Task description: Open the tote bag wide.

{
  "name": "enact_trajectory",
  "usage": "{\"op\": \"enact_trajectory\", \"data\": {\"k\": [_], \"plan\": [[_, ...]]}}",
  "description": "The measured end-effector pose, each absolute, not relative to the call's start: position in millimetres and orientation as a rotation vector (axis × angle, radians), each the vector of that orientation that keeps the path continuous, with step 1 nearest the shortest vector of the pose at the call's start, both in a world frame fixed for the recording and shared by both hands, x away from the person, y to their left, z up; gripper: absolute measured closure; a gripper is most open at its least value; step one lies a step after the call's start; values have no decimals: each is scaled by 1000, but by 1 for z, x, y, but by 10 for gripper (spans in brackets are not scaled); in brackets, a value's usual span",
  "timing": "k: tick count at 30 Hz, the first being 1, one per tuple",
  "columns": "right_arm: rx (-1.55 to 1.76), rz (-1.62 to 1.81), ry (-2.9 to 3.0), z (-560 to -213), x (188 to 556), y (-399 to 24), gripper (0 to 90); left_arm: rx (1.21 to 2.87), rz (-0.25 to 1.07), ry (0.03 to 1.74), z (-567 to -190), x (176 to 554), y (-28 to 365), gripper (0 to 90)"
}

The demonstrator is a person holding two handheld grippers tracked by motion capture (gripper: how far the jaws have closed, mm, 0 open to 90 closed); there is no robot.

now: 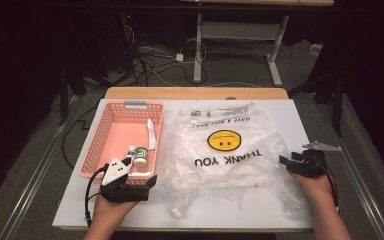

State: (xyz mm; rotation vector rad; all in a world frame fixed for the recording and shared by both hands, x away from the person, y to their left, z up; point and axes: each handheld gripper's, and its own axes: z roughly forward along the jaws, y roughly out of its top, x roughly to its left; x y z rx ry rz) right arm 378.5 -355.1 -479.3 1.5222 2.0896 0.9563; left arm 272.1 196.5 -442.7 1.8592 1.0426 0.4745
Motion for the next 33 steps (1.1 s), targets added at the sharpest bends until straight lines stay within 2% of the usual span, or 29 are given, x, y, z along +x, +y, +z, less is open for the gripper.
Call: {"op": "enact_trajectory", "data": {"k": [7,9,17,28,33], "plan": [[1531,963,2088,-479,378,-356,505,1860,474,1041,-443,272,196,0],[1508,953,2100,-479,378,-354,553,1859,473,1040,-442,272,196,0],[1481,950,2122,-479,377,-353,653,1859,472,1041,-443,272,196,0],[1458,951,2141,-479,377,-352,741,1860,471,1041,-443,272,196,0],[1447,945,2148,-479,376,-351,844,1861,471,1040,-443,272,196,0]]}}
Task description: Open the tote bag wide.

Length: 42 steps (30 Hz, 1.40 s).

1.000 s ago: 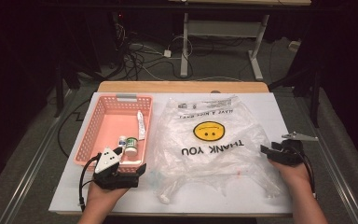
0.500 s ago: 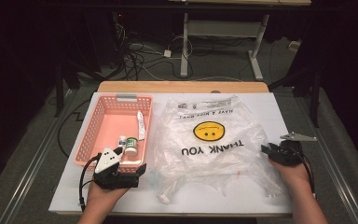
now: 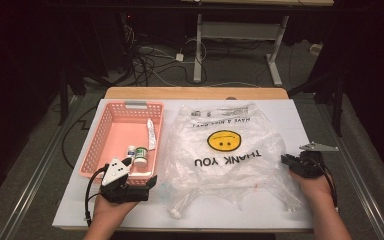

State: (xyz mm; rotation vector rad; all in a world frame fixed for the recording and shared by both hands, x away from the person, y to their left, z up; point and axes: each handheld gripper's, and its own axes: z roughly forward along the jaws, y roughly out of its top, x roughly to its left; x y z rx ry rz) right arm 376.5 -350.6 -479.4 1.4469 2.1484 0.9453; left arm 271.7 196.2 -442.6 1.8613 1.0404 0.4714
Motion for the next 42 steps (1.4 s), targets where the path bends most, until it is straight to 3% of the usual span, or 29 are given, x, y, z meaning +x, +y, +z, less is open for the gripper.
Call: {"op": "enact_trajectory", "data": {"k": [1,12,17,33,42], "plan": [[1441,945,2156,-479,376,-350,900,1861,471,1041,-443,272,196,0],[1450,966,2126,-478,373,-354,900,1850,492,1020,-437,270,196,0],[1470,957,2097,-477,367,-361,900,1853,432,1014,-434,271,194,0],[1610,856,1874,-466,308,-429,900,1880,405,959,-435,281,187,0],[1576,891,1914,-467,279,-416,900,1827,392,953,-434,281,189,0]]}}
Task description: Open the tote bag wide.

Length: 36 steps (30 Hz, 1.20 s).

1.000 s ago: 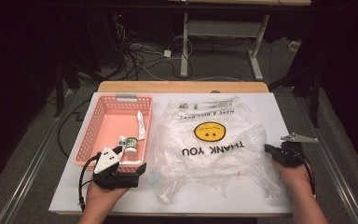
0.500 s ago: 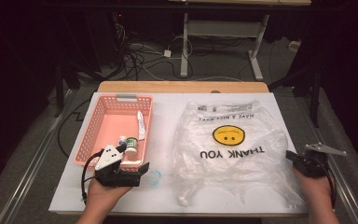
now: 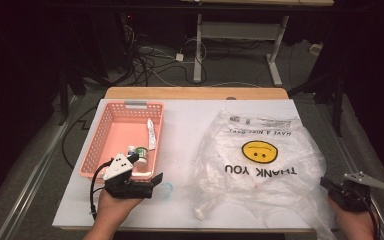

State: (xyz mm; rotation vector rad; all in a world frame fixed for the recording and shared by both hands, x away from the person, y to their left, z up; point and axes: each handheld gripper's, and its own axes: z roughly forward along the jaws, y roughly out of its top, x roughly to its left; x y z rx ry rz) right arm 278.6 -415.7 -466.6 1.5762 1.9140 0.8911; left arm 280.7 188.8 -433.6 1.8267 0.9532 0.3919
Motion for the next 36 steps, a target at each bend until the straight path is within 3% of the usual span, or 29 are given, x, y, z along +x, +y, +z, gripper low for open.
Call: {"op": "enact_trajectory", "data": {"k": [11,12,13,14,15,17,20,26,27,36], "plan": [[1405,994,2135,-467,260,-353,800,1893,401,959,-433,283,189,0],[1377,1021,2178,-467,260,-345,736,1901,378,968,-433,284,189,0],[1377,1021,2178,-467,260,-345,736,1904,358,975,-433,284,189,0],[1323,1030,2188,-463,257,-344,641,1901,352,972,-432,284,189,0],[1323,1030,2188,-463,257,-344,641,1898,362,969,-432,283,189,0],[1316,1111,2113,-449,252,-356,550,1880,369,973,-432,283,190,0],[1308,1132,2059,-440,255,-362,525,1877,362,985,-433,284,191,0],[1332,1129,1998,-432,302,-375,496,1867,370,978,-434,282,194,0],[1355,1123,1983,-433,325,-377,495,1870,378,974,-434,282,194,0],[1469,1077,1959,-448,417,-381,495,1864,404,964,-433,278,194,0]]}}
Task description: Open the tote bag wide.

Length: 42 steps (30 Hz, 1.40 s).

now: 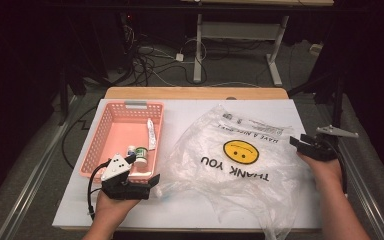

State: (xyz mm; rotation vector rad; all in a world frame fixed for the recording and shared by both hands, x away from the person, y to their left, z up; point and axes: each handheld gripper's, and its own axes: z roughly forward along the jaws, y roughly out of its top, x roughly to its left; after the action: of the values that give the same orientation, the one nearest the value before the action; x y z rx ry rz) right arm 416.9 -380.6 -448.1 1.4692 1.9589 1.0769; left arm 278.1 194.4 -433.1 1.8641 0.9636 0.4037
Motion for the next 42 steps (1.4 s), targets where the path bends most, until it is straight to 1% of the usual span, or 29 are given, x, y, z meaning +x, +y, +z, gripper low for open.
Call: {"op": "enact_trajectory", "data": {"k": [1,2,3,4,5,8,9,10,13,14,15,16,17,18,19,22,23,24,27,34,36,42], "plan": [[1469,1077,1959,-448,417,-381,495,1862,404,962,-433,278,194,0],[1494,1073,1949,-450,432,-382,478,1864,404,963,-434,278,194,0],[1494,1073,1949,-450,432,-382,478,1864,403,963,-434,278,194,0],[1523,1056,1958,-453,445,-383,438,1864,402,964,-434,278,194,0],[1523,1056,1958,-453,445,-383,438,1866,400,964,-435,278,194,0],[1573,1010,1976,-467,463,-387,371,1870,397,963,-435,278,194,0],[1573,1010,1976,-467,463,-387,371,1869,396,963,-435,278,194,0],[1603,975,2032,-476,468,-387,342,1871,396,962,-435,278,194,0],[1596,949,2053,-480,469,-386,342,1870,396,963,-435,278,194,0],[1566,931,2083,-480,467,-383,371,1871,400,961,-435,278,193,0],[1566,931,2083,-480,467,-383,371,1871,400,961,-435,278,193,0],[1535,910,2098,-480,465,-380,402,1872,400,960,-435,277,193,0],[1492,892,2113,-481,460,-378,537,1873,400,958,-435,277,192,0],[1492,892,2113,-481,460,-378,537,1874,400,956,-435,277,192,0],[1468,885,2122,-481,458,-377,583,1875,400,955,-435,276,192,0],[1416,882,2149,-481,454,-373,759,1875,399,954,-435,276,191,0],[1405,892,2164,-481,453,-372,832,1875,399,954,-435,276,191,0],[1390,899,2179,-481,453,-372,871,1875,399,954,-435,276,191,0],[1397,914,2182,-480,452,-370,896,1873,397,956,-435,276,191,0],[1498,955,2043,-475,459,-383,900,1871,384,945,-434,276,190,0],[1549,944,1962,-474,466,-392,900,1874,380,940,-434,277,189,0],[1634,916,1826,-470,472,-413,900,1878,368,930,-436,279,189,0]]}}
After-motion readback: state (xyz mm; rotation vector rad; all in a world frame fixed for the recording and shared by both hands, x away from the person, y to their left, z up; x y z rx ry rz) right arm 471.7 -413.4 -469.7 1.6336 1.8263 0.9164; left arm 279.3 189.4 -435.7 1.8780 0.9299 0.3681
